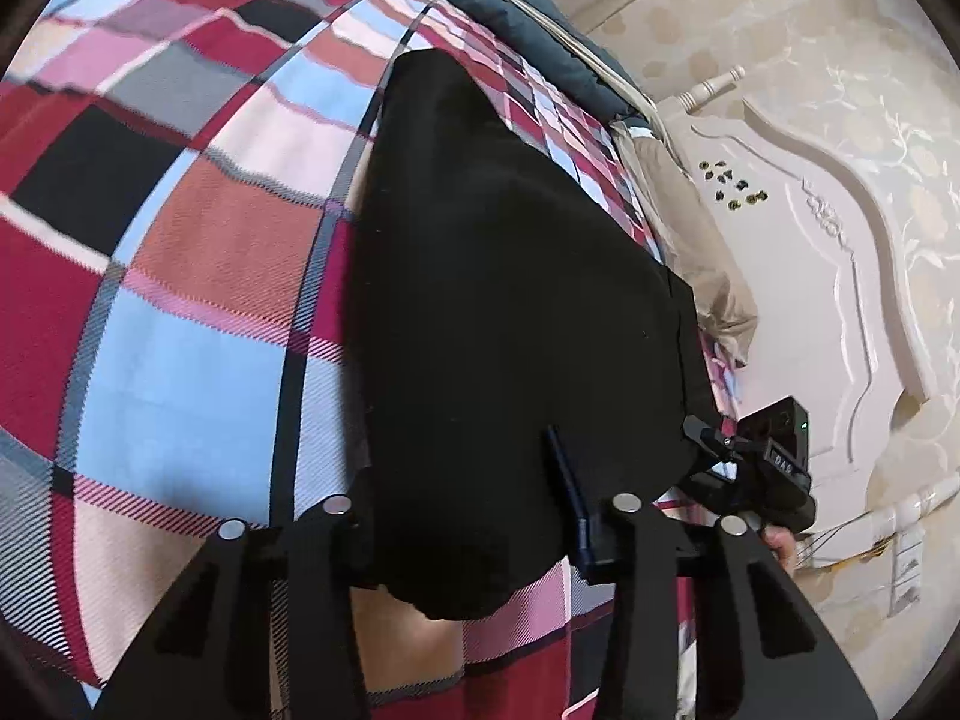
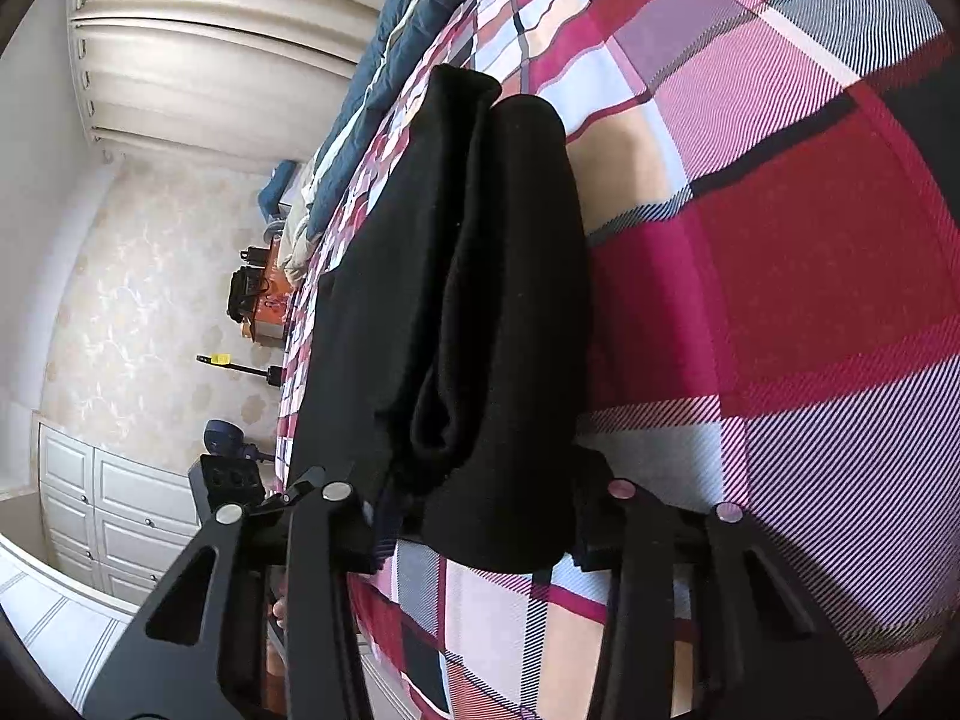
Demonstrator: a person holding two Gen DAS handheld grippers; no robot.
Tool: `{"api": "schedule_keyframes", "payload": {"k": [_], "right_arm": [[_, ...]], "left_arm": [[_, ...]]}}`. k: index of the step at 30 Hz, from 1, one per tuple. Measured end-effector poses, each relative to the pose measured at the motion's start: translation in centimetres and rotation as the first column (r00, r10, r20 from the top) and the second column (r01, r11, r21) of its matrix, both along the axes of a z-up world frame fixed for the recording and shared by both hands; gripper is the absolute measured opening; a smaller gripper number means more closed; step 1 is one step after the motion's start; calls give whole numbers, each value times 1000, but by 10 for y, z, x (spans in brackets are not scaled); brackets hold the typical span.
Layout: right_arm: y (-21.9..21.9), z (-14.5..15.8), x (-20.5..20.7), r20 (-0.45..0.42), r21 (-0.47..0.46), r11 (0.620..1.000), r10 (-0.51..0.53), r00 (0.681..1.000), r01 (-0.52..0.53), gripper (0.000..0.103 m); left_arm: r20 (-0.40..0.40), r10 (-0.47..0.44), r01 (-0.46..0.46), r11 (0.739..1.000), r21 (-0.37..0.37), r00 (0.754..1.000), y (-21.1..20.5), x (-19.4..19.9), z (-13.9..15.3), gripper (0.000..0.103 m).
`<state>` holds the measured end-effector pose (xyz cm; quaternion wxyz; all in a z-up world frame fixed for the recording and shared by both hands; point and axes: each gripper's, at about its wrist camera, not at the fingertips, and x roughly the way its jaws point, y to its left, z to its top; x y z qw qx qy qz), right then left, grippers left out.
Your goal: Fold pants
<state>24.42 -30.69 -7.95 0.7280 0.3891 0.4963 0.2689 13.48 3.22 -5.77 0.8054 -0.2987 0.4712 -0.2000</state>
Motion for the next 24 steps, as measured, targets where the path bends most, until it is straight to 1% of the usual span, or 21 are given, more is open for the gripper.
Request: {"api": "schedule_keyframes", "payload": {"k": [3, 11, 24], "right_arm": [[-1, 1, -3, 2, 7, 1000, -5, 1000, 5, 38], [2, 6, -6, -2, 11, 1000, -8, 1000, 8, 37], [5, 10, -11, -10, 29, 1000, 0, 1000, 0, 36]], "left_arm": [[7, -3, 3, 999, 36, 1000, -5, -1, 5, 39], [-7, 5, -5, 1000, 11, 1000, -5, 6, 4, 38], [-21, 1, -1, 1000, 11, 1000, -4, 2, 7, 37]]}}
